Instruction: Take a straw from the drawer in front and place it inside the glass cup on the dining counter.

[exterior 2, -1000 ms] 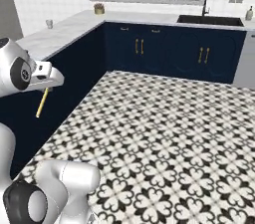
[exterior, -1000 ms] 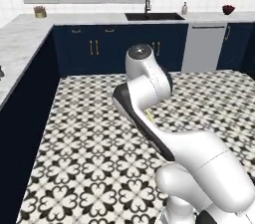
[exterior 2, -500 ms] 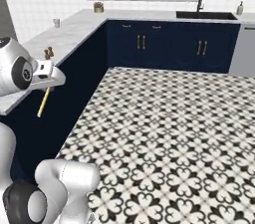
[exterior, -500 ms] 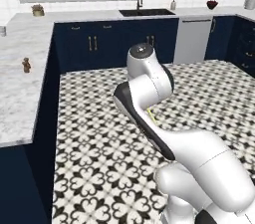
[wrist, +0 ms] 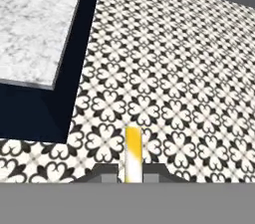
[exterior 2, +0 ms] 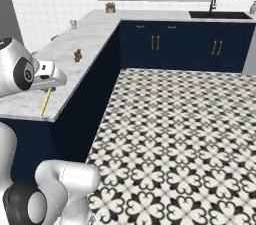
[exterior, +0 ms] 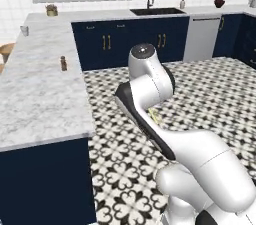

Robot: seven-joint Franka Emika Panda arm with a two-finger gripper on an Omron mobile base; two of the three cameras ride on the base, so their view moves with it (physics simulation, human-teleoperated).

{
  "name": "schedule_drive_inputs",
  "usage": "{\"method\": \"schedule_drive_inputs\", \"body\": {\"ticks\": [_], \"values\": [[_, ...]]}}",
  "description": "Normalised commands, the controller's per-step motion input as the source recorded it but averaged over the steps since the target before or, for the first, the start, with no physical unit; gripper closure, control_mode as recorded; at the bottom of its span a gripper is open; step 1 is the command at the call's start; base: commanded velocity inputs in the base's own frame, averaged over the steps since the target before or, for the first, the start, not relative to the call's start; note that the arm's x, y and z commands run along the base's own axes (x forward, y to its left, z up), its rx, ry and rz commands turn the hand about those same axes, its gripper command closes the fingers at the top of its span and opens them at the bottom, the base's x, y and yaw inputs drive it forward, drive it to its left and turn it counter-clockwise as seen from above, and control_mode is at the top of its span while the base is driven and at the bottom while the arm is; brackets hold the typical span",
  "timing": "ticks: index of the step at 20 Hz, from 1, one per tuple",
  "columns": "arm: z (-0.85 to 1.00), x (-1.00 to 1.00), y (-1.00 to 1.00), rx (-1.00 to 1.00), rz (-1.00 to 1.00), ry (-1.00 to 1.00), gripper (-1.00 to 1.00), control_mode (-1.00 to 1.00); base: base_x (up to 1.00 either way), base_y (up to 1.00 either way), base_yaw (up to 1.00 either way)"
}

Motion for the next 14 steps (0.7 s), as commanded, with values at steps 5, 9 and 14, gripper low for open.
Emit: {"method": "schedule_drive_inputs", "body": {"ticks": [5, 9, 14], "values": [[0.0, 0.0, 0.0, 0.0, 0.0, 0.0, 1.0, 1.0, -0.03, 1.0, -0.17], [0.0, 0.0, 0.0, 0.0, 0.0, 0.0, 1.0, 1.0, -0.02, 1.0, -0.2], [0.0, 0.0, 0.0, 0.0, 0.0, 0.0, 1.0, 1.0, 0.0, 1.0, -0.27]]}}
